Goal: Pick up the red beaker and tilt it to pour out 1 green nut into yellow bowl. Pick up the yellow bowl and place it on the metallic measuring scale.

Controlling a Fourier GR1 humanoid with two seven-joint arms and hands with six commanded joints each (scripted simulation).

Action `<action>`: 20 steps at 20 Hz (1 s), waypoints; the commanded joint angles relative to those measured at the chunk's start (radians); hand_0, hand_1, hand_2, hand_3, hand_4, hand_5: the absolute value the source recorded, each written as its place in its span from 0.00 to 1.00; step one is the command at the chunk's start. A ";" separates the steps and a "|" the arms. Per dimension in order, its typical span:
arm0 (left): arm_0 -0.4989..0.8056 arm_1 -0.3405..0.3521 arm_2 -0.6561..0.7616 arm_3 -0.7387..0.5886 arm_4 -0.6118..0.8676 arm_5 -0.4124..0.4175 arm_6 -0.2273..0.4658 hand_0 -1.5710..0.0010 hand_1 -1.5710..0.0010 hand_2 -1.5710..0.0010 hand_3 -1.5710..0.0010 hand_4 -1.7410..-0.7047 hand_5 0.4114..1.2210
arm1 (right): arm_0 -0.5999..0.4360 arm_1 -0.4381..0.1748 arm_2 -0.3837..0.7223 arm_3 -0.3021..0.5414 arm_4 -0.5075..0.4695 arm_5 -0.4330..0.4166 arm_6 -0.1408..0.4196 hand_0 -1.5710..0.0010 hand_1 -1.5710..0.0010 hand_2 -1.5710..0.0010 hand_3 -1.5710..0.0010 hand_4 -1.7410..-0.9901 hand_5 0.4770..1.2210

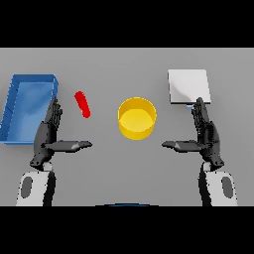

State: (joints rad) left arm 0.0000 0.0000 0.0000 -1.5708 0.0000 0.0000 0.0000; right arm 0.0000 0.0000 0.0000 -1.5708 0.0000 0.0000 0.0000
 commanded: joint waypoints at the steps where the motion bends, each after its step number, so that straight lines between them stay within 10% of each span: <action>1: 0.002 0.002 0.002 -0.001 0.002 -0.001 -0.001 1.00 1.00 1.00 1.00 0.57 0.23 | 0.002 0.000 0.001 -0.001 0.000 -0.001 -0.002 1.00 1.00 1.00 1.00 0.76 0.16; 6: 0.017 0.024 0.018 -0.008 0.023 -0.018 -0.005 1.00 1.00 1.00 1.00 0.57 0.23 | 0.025 -0.002 0.005 -0.025 -0.004 0.004 -0.009 1.00 1.00 1.00 1.00 0.76 0.16; 8: 0.081 0.071 -0.029 -0.089 -0.033 -0.040 -0.030 1.00 1.00 1.00 1.00 0.56 0.23 | 0.090 -0.059 0.079 -0.082 0.194 -0.056 -0.112 1.00 1.00 1.00 1.00 0.77 0.16; 11: 0.113 0.081 -0.066 -0.141 -0.068 -0.042 0.025 1.00 1.00 1.00 1.00 0.56 0.23 | 0.129 -0.059 0.129 -0.124 0.298 -0.092 -0.097 1.00 1.00 1.00 1.00 0.77 0.15; 20: 0.010 0.074 -0.088 -0.015 -0.141 -0.027 0.021 1.00 1.00 1.00 1.00 0.51 0.25 | 0.141 -0.067 0.127 -0.161 0.258 -0.054 -0.080 1.00 1.00 1.00 1.00 0.67 0.20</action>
State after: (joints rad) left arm 0.0094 0.0743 -0.0878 -1.5860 -0.1413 -0.0267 0.0255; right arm 0.1405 -0.0664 0.1272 -1.7316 0.2582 -0.0533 -0.0799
